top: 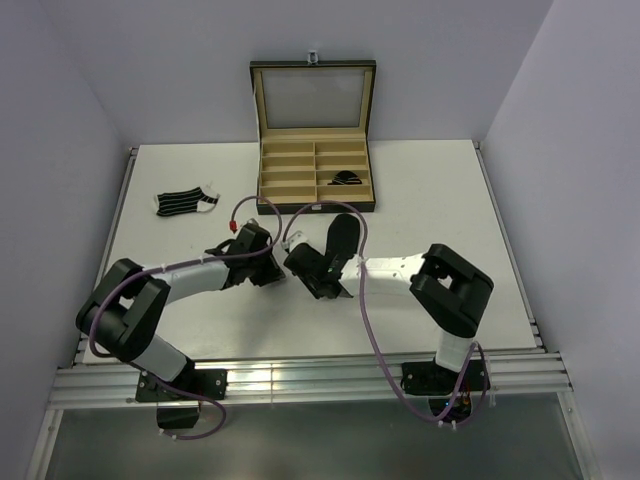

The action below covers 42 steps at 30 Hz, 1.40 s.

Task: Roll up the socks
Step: Adjust the sock at the center of the board.

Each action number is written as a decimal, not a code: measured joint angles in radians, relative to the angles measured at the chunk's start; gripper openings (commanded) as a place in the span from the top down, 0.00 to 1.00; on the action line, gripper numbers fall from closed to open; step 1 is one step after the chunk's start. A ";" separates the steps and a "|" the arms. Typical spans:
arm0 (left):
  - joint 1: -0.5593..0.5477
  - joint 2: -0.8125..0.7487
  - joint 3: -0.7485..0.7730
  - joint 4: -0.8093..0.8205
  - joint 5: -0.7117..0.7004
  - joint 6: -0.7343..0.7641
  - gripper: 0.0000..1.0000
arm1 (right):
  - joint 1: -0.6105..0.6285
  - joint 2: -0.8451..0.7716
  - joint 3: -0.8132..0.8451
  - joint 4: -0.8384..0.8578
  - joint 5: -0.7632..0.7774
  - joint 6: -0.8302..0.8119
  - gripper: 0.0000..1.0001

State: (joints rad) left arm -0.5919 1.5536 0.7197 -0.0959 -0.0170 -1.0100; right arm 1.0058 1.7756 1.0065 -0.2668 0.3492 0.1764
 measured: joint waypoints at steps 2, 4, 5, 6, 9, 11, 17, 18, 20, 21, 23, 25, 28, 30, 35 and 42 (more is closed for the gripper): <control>0.001 -0.018 -0.014 -0.001 0.000 0.003 0.70 | 0.000 0.002 0.010 -0.011 -0.014 0.003 1.00; 0.001 -0.046 -0.034 0.000 0.000 0.004 0.69 | -0.001 0.002 0.018 -0.016 -0.055 0.008 1.00; 0.001 -0.062 -0.043 0.000 0.000 0.005 0.68 | -0.001 0.002 0.025 -0.018 -0.089 0.013 1.00; 0.002 -0.082 -0.053 0.000 0.001 0.007 0.68 | -0.002 0.002 0.029 -0.018 -0.114 0.017 1.00; 0.002 -0.142 -0.079 0.005 0.001 0.017 0.66 | -0.021 0.002 0.042 -0.018 -0.228 0.039 1.00; 0.002 -0.185 -0.099 0.009 0.001 0.024 0.66 | -0.049 0.001 0.043 -0.014 -0.319 0.058 1.00; 0.002 -0.259 -0.143 0.036 0.012 0.038 0.66 | -0.219 0.002 0.035 0.041 -0.637 0.126 1.00; 0.002 -0.266 -0.150 0.039 0.018 0.043 0.66 | -0.243 0.002 0.033 0.054 -0.683 0.135 1.00; 0.001 -0.271 -0.159 0.045 0.031 0.050 0.66 | -0.291 0.013 0.032 0.084 -0.771 0.151 1.00; 0.001 -0.271 -0.160 0.046 0.037 0.053 0.66 | -0.312 0.025 0.032 0.104 -0.822 0.161 1.00; -0.002 -0.270 -0.160 0.056 0.050 0.060 0.66 | -0.346 0.058 0.027 0.147 -0.916 0.182 1.00; -0.008 -0.259 -0.159 0.079 0.066 0.072 0.66 | -0.378 0.095 0.019 0.185 -1.001 0.206 1.00; -0.019 -0.221 -0.152 0.095 0.084 0.084 0.66 | -0.417 0.152 -0.002 0.239 -1.111 0.248 1.00; -0.026 -0.180 -0.145 0.107 0.098 0.089 0.67 | -0.435 0.186 -0.010 0.273 -1.170 0.277 1.00; -0.029 -0.121 -0.129 0.117 0.117 0.092 0.69 | -0.465 0.225 -0.030 0.358 -1.262 0.335 1.00; -0.032 -0.061 -0.092 0.149 0.134 0.092 0.70 | -0.487 0.256 -0.038 0.410 -1.319 0.374 1.00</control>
State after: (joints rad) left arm -0.6235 1.4925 0.6281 0.0528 0.1165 -0.9180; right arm 0.5190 2.0319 0.9688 0.1429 -0.9699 0.5507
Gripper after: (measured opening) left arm 0.307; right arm 0.029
